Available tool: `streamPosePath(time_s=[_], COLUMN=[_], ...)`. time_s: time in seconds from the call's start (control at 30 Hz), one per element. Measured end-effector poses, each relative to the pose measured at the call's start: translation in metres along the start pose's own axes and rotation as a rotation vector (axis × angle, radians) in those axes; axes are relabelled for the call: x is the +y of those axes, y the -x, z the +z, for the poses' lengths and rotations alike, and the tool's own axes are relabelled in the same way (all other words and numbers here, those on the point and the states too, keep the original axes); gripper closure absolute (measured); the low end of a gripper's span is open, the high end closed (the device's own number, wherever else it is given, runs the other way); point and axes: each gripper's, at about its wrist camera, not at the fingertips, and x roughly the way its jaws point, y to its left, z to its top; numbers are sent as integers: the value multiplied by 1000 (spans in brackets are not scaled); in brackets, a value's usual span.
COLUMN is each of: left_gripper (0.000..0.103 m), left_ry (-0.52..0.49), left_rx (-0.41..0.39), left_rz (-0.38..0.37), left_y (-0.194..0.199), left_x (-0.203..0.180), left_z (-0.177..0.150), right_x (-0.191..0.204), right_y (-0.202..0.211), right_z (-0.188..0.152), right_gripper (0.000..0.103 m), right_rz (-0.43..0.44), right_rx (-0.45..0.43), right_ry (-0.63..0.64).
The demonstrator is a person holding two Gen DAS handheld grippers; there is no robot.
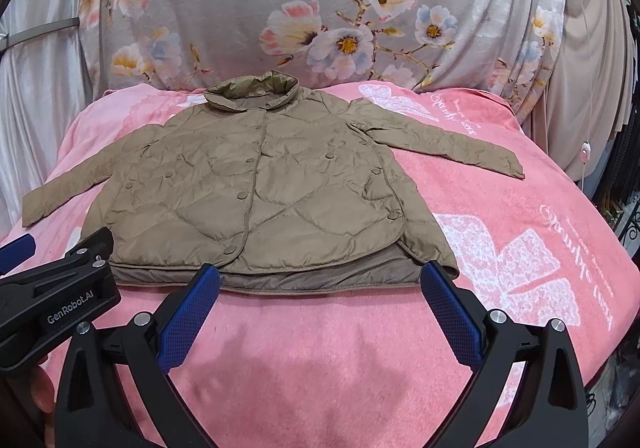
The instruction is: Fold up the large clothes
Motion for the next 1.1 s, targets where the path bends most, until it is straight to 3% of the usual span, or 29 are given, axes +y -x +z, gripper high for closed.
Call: streamPosePath(time_s=[1.1], left_gripper=[6], left_ry=[-1], left_rx=[3], left_rz=[-1], left_y=[1], left_x=[3], left_z=[-1], right_x=[1], right_y=[1], right_z=[-1], right_gripper=[5], right_rz=[-1], right_rx=[3], right_ry=[-1])
